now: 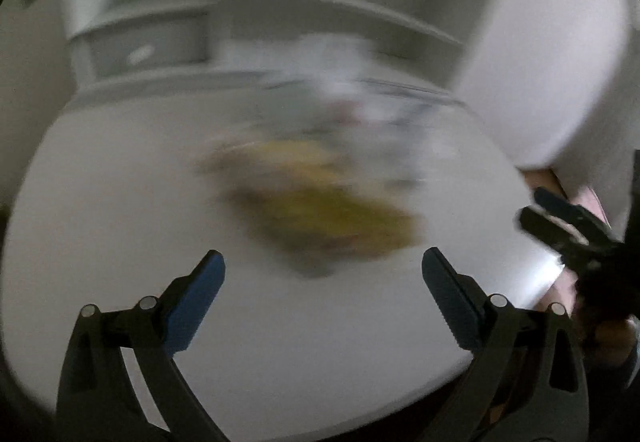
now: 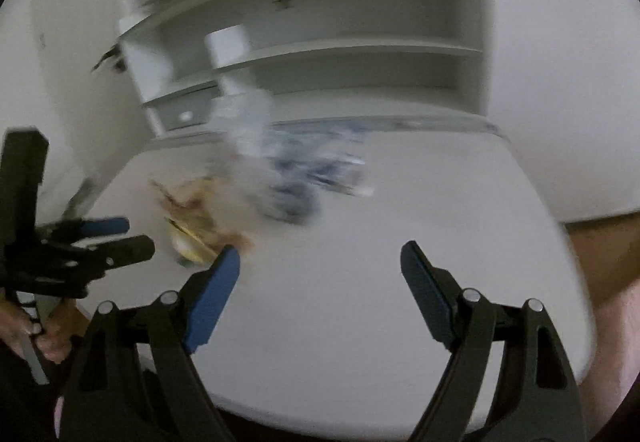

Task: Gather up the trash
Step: 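Return both tools to the desk, then grasp the clear plastic bag with the right tool while the left tool grasps a white cloth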

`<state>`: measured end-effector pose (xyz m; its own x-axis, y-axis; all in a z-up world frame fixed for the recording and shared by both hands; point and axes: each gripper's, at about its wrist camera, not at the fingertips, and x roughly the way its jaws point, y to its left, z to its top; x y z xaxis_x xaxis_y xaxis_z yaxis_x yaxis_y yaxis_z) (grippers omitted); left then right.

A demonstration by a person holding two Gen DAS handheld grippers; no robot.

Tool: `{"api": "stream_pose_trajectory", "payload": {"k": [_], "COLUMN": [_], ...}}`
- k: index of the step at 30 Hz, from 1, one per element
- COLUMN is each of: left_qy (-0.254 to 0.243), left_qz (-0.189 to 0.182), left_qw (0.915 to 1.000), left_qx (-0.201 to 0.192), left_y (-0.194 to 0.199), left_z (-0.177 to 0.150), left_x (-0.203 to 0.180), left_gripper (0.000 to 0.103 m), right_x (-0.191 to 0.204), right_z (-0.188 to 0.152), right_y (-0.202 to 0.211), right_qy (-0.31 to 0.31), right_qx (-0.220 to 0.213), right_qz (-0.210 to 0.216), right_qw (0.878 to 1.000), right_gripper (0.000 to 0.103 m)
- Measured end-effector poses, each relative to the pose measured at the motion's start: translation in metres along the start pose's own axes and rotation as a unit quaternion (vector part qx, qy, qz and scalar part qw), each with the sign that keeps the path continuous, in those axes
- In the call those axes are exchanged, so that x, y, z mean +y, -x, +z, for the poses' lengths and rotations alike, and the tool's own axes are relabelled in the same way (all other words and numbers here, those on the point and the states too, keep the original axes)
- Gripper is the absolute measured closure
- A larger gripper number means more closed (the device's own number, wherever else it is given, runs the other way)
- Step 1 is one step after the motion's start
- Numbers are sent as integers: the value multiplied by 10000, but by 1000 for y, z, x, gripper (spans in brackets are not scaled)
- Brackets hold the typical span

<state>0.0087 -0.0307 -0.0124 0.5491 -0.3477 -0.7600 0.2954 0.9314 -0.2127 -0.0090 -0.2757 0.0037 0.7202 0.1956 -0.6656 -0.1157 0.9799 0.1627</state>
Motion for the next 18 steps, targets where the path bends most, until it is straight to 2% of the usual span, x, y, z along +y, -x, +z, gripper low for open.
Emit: {"api": "stream_pose_trajectory", "payload": {"k": [3, 7, 12, 15, 17, 18], "left_qy": [526, 841, 792, 697, 577, 506], "left_qz": [258, 263, 230, 190, 208, 256], "left_qw": [9983, 9961, 9966, 9974, 9981, 9984], "left_qx": [-10, -4, 35, 42, 2, -24], "left_y": [3, 4, 7, 0, -2, -3], "left_z": [-1, -3, -9, 2, 12, 17], "left_x": [54, 88, 93, 90, 92, 94], "left_gripper": [7, 7, 7, 7, 7, 7], "right_x": [22, 41, 37, 37, 37, 38], "right_z": [24, 40, 47, 49, 49, 49], "right_y": [-22, -48, -89, -102, -106, -109], "right_qy": [135, 377, 388, 363, 392, 409], "right_qx": [115, 237, 570, 718, 777, 817], "right_qz": [95, -65, -224, -165, -147, -136], "right_qw": [9998, 9990, 9974, 9966, 9961, 9957], "right_gripper": [23, 23, 23, 24, 29, 35]}}
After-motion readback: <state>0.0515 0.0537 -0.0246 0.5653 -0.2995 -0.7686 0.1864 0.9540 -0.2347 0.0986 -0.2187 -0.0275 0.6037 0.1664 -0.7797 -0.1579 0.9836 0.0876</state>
